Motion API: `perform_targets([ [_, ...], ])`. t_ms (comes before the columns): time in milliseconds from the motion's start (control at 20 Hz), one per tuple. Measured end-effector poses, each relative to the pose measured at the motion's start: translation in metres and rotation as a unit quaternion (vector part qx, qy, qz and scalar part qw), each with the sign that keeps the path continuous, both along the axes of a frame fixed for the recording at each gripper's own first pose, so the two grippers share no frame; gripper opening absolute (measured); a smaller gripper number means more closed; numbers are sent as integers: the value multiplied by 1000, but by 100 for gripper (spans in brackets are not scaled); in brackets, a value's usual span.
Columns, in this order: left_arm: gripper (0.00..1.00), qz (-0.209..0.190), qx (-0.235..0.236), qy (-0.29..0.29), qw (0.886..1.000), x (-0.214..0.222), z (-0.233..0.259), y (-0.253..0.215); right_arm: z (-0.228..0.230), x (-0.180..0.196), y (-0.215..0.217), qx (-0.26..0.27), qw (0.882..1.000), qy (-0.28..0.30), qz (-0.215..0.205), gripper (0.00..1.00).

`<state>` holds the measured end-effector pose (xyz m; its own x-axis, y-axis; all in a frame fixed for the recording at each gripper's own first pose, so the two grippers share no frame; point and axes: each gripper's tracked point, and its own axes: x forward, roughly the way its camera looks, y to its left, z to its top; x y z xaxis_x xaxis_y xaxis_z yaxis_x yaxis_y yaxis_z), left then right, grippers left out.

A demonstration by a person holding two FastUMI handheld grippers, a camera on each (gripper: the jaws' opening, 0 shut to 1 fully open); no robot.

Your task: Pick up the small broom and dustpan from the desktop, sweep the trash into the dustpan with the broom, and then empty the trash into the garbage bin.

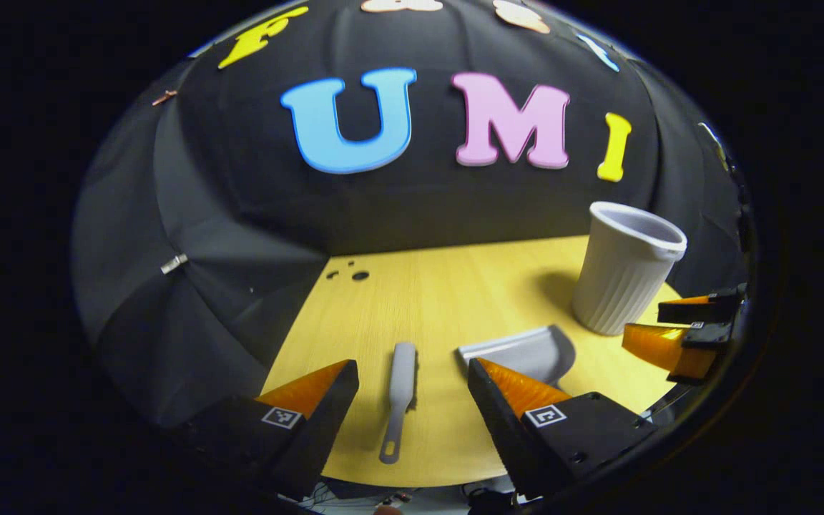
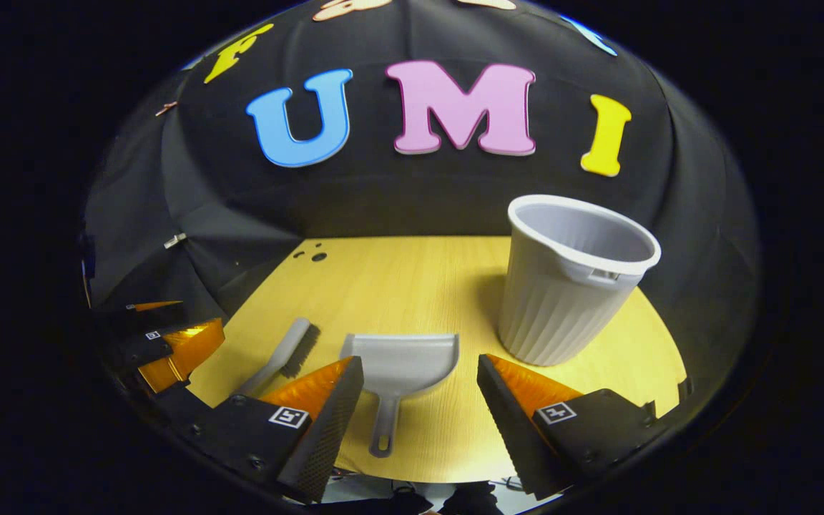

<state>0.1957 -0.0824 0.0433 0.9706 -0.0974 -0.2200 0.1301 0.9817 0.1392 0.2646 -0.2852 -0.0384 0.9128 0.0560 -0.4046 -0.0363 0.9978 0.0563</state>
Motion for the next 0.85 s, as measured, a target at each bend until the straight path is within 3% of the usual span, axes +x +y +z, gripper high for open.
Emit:
perform_targets([
  [350, 98, 63, -39, -142, 987, -74, 57, -15, 45, -32, 1, -68, 990, -123, 29, 99],
  [500, 98, 50, -49, -151, 986, -92, 62, -27, 49, -40, 0, -89, 986, -133, 41, 98],
  [850, 98, 34, -52, -127, 990, -81, 52, -42, 44, -47, -15, -81, 990, -114, 34, 98],
])
